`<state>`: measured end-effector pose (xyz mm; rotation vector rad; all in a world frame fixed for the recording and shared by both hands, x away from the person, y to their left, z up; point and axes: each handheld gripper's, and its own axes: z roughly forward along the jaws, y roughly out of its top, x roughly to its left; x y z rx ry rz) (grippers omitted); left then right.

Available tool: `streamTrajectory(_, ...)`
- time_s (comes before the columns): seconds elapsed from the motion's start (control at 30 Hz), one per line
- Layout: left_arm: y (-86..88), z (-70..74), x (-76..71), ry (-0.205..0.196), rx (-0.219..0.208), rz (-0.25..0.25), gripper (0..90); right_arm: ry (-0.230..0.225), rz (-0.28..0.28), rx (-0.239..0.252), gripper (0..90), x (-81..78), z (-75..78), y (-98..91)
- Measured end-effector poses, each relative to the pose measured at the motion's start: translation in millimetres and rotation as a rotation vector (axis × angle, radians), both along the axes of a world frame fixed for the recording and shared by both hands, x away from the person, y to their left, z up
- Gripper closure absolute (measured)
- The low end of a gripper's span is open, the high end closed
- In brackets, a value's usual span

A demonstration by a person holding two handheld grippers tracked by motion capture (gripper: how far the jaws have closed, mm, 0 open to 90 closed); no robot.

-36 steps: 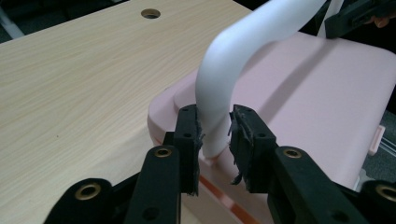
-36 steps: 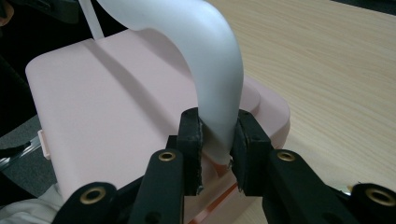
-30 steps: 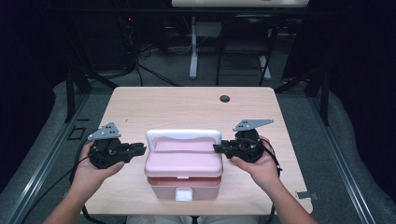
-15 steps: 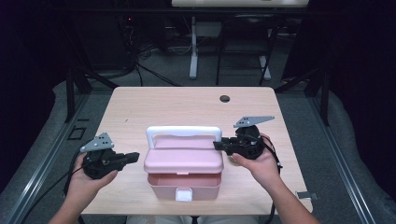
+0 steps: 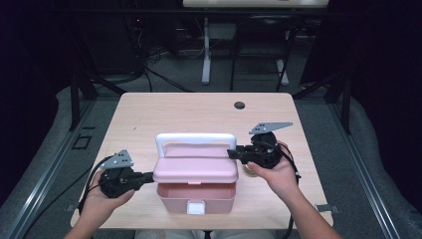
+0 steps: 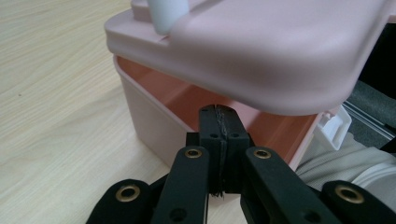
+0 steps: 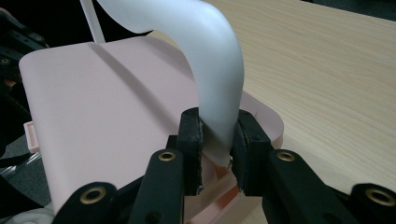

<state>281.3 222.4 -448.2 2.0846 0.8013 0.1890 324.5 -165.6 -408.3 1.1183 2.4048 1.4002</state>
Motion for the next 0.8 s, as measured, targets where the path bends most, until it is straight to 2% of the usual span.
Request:
streamTrajectory(0.37,-16.6,-0.1,-1.8,0.004,0.010,-0.055,90.0,0.002,-0.001,-0.002,74.6,0.8,0.2,-0.3)
streamTrajectory(0.8,-23.1,3.3,-4.8,-0.002,0.005,-0.076,90.0,0.004,0.000,-0.002,74.5,1.9,0.7,-0.6)
